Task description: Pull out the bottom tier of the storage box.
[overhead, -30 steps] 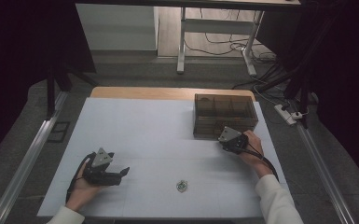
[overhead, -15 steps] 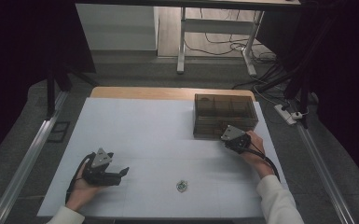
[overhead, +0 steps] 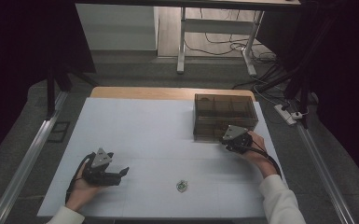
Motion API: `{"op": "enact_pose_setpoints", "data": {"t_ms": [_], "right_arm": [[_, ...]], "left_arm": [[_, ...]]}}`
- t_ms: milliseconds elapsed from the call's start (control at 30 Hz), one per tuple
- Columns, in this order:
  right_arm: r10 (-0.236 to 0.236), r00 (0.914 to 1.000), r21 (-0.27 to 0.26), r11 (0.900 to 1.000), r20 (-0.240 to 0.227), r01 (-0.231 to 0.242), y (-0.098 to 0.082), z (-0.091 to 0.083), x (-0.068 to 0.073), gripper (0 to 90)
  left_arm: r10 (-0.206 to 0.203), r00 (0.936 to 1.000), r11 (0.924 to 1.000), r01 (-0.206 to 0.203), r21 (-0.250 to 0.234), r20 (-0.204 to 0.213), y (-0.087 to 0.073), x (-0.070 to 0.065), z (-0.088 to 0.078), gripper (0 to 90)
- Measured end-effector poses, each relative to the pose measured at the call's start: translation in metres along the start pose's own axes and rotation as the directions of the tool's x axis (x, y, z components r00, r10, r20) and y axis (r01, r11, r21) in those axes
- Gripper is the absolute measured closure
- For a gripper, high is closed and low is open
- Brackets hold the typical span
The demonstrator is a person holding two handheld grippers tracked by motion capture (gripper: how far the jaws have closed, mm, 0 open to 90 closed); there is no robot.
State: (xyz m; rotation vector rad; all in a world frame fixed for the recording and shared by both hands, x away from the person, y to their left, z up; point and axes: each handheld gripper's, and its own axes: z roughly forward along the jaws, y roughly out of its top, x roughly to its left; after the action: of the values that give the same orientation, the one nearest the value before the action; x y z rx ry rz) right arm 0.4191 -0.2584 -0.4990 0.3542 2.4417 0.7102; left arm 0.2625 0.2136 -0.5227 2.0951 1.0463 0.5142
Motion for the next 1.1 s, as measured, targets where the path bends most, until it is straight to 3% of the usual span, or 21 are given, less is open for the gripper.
{"op": "enact_pose_setpoints", "data": {"t_ms": [167,300,533,600,867,1100], "right_arm": [[0.023,0.9994,-0.018,1.000,-0.027,-0.023,-0.002,-0.002,-0.003,67.3],[0.025,0.9995,-0.016,1.000,-0.018,-0.026,-0.002,-0.002,-0.003,66.5],[0.078,0.9969,-0.053,0.995,-0.011,-0.079,-0.004,-0.008,-0.008,64.6],[0.096,0.9948,-0.064,0.993,-0.035,-0.098,-0.004,-0.008,-0.009,64.0],[0.057,0.9970,-0.009,0.998,-0.053,-0.058,-0.001,0.005,-0.002,59.3],[0.025,0.9996,0.027,0.999,-0.008,-0.025,0.000,0.012,0.000,61.0]], "left_arm": [[-0.002,1.0000,1.0000,0.002,0.000,0.002,0.000,0.000,0.000,16.6],[0.000,1.0000,1.0000,0.000,-0.002,0.006,0.000,0.000,0.000,16.7],[-0.001,1.0000,1.0000,0.001,0.001,0.006,0.000,0.000,0.000,16.6],[0.000,1.0000,1.0000,0.000,0.001,0.007,0.000,0.000,0.000,16.7],[0.000,1.0000,1.0000,0.000,0.006,0.010,0.000,0.000,0.001,16.7],[0.003,0.9999,1.0000,-0.003,0.008,0.012,0.001,-0.001,0.003,16.6]]}}
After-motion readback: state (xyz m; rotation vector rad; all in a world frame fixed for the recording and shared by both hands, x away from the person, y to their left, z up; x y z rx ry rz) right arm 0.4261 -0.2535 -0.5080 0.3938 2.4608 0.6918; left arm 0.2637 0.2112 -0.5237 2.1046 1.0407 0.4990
